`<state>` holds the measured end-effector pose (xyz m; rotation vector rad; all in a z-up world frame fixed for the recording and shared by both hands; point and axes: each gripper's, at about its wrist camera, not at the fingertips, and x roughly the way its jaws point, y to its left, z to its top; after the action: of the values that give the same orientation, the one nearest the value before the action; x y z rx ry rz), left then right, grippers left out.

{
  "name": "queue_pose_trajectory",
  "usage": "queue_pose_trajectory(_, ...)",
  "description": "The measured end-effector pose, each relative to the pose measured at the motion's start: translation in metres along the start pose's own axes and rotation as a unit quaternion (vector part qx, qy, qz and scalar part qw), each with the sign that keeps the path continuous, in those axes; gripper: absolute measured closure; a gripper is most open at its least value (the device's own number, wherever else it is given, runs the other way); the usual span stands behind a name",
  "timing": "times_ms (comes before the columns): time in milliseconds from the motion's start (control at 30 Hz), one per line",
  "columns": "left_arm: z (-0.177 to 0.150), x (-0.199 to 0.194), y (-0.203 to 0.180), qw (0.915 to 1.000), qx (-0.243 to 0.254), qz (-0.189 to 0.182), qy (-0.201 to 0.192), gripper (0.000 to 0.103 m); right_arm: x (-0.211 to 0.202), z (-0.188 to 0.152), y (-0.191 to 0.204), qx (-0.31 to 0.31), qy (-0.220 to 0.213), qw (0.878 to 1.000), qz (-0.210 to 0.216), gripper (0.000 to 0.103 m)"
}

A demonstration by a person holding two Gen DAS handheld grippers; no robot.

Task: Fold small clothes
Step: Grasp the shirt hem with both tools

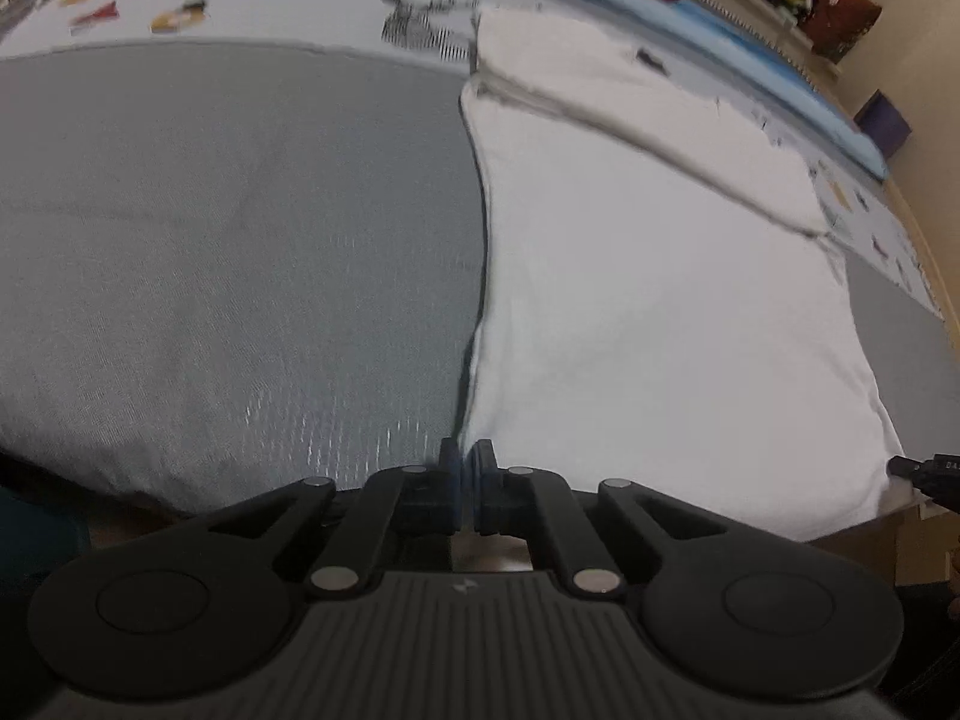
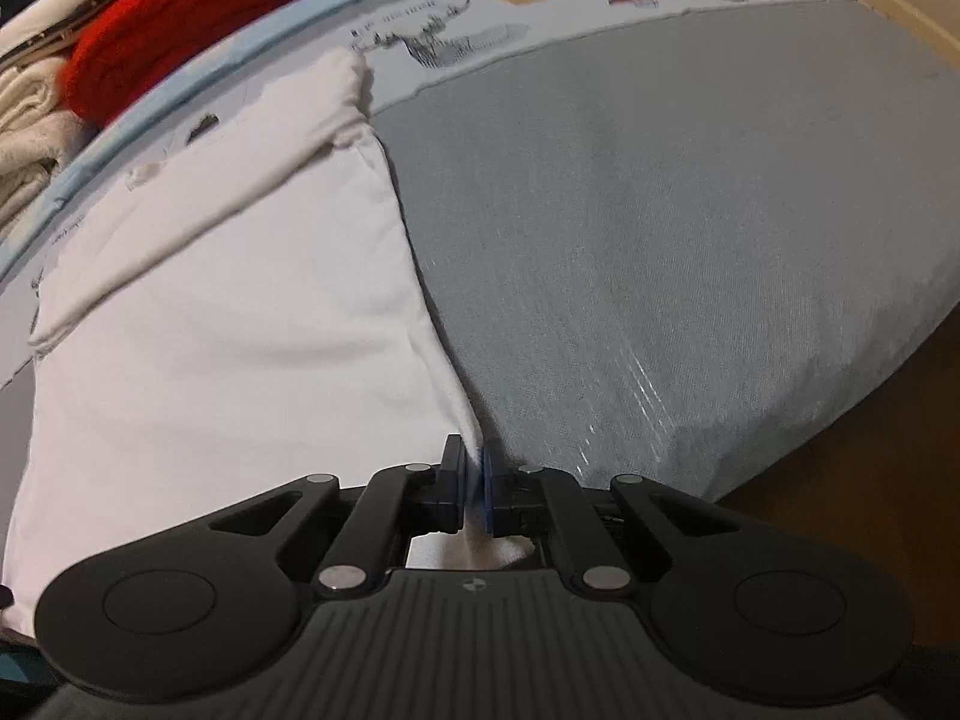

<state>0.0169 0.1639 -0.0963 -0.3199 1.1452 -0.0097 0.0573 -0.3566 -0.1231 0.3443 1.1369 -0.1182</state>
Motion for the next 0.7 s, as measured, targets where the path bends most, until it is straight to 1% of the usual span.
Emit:
queue_pose_trajectory(33, -0.001, 0.005, 0.001, 0.9999, -0.004, -0.002, 0.013, 0.091, 0.004, -0.001, -0.001, 0.001, 0.011, 1.000, -0.007, 0.094)
queue_pose_trajectory(67, -0.001, 0.008, 0.002, 0.9998, -0.006, -0.001, 0.021, 0.088, 0.006, -0.002, -0.001, 0.001, 0.018, 1.000, -0.014, 0.093)
queue_pose_trajectory(100, -0.002, 0.010, 0.002, 0.9996, -0.007, 0.002, 0.026, 0.081, 0.008, -0.002, -0.002, 0.003, 0.024, 1.000, -0.020, 0.089)
queue_pose_trajectory(133, -0.003, 0.013, 0.001, 0.9995, -0.005, 0.004, 0.031, 0.078, 0.009, -0.003, -0.003, 0.005, 0.028, 0.999, -0.023, 0.088)
queue_pose_trajectory(200, -0.003, 0.016, 0.000, 0.9993, 0.000, 0.002, 0.037, 0.075, 0.009, -0.003, -0.003, 0.007, 0.028, 0.999, -0.023, 0.088)
queue_pose_trajectory(400, -0.004, 0.023, -0.006, 0.9990, 0.021, 0.015, 0.036, 0.076, 0.014, -0.004, 0.000, -0.009, 0.029, 0.999, -0.027, 0.087)
queue_pose_trajectory(467, -0.005, 0.023, -0.007, 0.9988, 0.028, 0.020, 0.035, 0.089, 0.014, -0.005, 0.002, -0.014, 0.029, 0.999, -0.029, 0.087)
queue_pose_trajectory(500, -0.006, 0.022, -0.008, 0.9988, 0.029, 0.020, 0.034, 0.093, 0.014, -0.005, 0.003, -0.018, 0.030, 0.999, -0.029, 0.088)
queue_pose_trajectory(600, -0.008, 0.019, -0.007, 0.9990, 0.024, 0.018, 0.032, 0.092, 0.012, -0.007, 0.005, -0.024, 0.033, 0.999, -0.018, 0.090)
queue_pose_trajectory(667, -0.010, 0.021, -0.004, 0.9989, 0.018, 0.021, 0.038, 0.090, 0.012, -0.009, 0.008, -0.036, 0.040, 0.998, -0.019, 0.089)
queue_pose_trajectory(700, -0.010, 0.023, -0.003, 0.9987, 0.015, 0.021, 0.045, 0.086, 0.013, -0.010, 0.009, -0.041, 0.043, 0.998, -0.023, 0.088)
